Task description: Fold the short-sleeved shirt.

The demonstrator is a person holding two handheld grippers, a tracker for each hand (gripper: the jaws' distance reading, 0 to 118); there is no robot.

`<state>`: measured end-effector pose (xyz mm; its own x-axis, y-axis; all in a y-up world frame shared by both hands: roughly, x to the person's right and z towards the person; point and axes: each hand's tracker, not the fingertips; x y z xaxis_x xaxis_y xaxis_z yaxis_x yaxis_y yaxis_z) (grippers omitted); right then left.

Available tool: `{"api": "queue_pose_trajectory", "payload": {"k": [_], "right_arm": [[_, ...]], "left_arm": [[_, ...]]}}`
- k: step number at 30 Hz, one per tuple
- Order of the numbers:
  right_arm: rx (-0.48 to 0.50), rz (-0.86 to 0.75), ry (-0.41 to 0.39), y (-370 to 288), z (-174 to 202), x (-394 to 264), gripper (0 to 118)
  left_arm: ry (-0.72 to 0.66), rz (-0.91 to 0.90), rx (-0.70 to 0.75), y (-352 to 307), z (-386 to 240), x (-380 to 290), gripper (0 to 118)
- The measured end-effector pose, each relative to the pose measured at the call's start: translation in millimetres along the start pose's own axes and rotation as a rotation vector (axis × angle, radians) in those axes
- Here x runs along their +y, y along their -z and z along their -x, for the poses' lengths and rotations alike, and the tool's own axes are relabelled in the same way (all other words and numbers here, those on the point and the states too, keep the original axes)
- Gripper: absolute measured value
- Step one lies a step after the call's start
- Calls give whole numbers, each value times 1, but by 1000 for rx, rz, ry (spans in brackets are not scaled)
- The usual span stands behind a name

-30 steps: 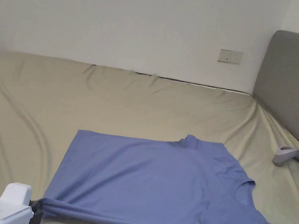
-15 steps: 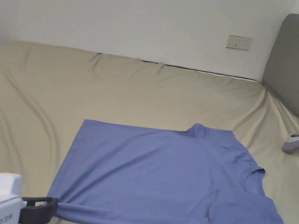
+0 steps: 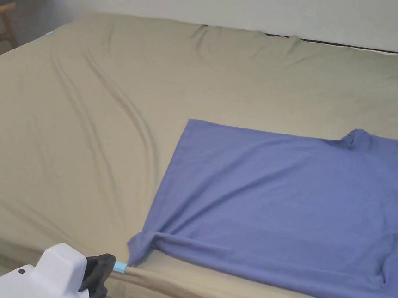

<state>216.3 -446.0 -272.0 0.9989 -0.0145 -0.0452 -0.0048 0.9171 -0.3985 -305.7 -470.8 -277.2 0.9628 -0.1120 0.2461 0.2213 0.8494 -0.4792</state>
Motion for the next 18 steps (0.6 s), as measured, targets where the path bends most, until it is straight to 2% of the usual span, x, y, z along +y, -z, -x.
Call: {"api": "queue_pose_trajectory", "payload": {"k": [1,2,3,4,5,6,7,8,10,11,12,13,18], "right_arm": [[6,20,0,4,-1,0,0],[3,25,-8,4,2,-1,0],[6,33,-18,5,4,-3,0],[13,46,-31,7,3,-3,0],[11,54,-37,8,3,-4,0],[10,63,-35,9,4,-5,0],[11,75,-30,9,4,-6,0],[12,81,-25,9,4,-7,0],[17,89,-22,10,0,-8,0],[18,94,-22,10,-1,-9,0],[15,97,-22,10,-1,-10,0],[13,99,-18,11,-5,-11,0],[7,108,-18,11,-14,-16,0]], "left_arm": [[10,-17,4,7,-2,0,2],[17,-44,14,16,-6,2,19],[27,-62,20,26,-7,5,58],[30,-64,20,38,-8,10,78],[24,-63,20,51,-9,14,85],[9,-39,6,63,-9,17,85],[-6,-20,-14,74,-10,18,100],[-2,-17,-19,84,-11,20,100],[98,25,-3,101,-22,11,70],[158,39,28,108,-27,5,43],[163,49,47,113,-27,1,7],[134,50,50,115,-25,-1,1],[-3,7,-1,96,-11,10,0]]}}
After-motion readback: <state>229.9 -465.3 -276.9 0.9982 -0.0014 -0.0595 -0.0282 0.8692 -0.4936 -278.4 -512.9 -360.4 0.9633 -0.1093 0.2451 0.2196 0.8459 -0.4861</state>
